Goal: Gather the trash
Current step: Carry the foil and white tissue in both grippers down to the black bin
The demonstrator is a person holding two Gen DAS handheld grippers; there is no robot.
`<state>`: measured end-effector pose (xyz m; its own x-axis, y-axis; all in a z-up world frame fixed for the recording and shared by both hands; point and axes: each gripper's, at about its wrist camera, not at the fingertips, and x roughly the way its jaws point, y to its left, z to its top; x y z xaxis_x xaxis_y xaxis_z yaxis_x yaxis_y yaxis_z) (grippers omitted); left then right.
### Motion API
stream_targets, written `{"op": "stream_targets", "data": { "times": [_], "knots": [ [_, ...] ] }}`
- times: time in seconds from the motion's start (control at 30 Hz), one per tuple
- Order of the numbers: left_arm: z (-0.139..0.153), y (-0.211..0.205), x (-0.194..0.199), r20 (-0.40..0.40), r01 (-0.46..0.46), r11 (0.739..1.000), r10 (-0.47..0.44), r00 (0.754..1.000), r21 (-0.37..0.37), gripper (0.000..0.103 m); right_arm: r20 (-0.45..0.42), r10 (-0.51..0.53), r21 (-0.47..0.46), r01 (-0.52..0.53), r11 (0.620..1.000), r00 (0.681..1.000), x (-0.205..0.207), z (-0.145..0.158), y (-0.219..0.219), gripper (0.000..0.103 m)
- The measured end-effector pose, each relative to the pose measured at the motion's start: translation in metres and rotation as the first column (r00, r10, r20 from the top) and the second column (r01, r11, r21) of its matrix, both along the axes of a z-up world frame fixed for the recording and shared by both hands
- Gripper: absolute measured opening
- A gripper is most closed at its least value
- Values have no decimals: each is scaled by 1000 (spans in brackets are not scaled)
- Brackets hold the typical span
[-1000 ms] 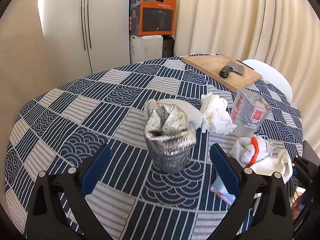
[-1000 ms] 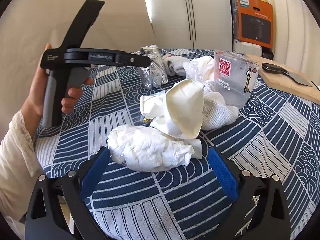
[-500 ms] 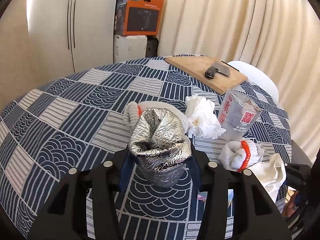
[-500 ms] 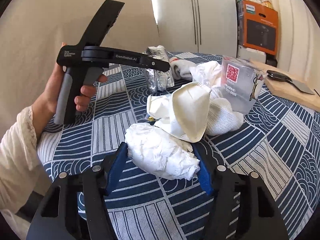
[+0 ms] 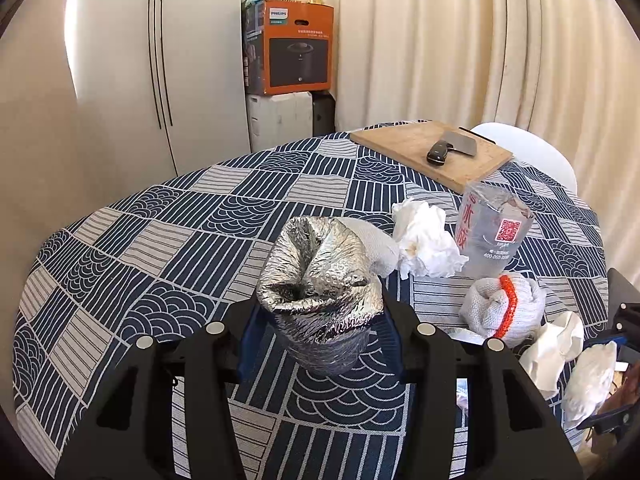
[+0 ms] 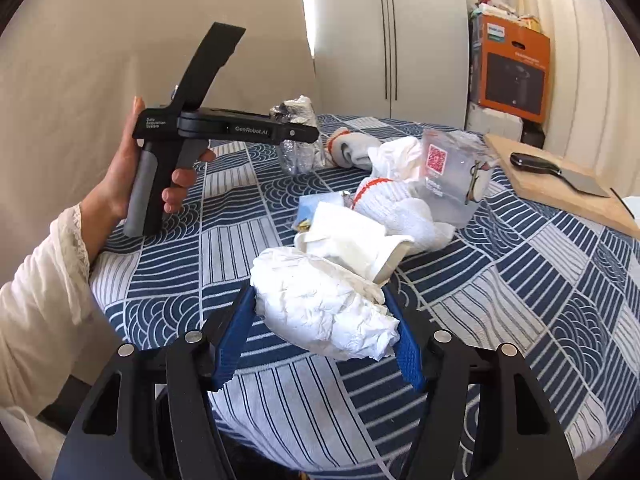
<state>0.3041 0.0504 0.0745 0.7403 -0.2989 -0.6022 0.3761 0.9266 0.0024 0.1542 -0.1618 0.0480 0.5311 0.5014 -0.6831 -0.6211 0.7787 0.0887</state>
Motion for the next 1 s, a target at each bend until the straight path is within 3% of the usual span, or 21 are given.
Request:
{"op": "stream_targets", "data": {
  "times": [0.3,0.6,1.0],
  "knots": [
    [9,-10,-23,36,-27,997,24,999,78,50,44,-5,-10,6,1000,999,-15,10,-18,60],
    [18,-7,-53,38,-61,993,58,998,103,50,102,12,-44,-8,999,995,-28,21,-24,60],
    [20,-11,-106,112,-96,984,80,991,152,51,141,65,-51,-58,997,988,-42,28,-29,60]
  ]
}}
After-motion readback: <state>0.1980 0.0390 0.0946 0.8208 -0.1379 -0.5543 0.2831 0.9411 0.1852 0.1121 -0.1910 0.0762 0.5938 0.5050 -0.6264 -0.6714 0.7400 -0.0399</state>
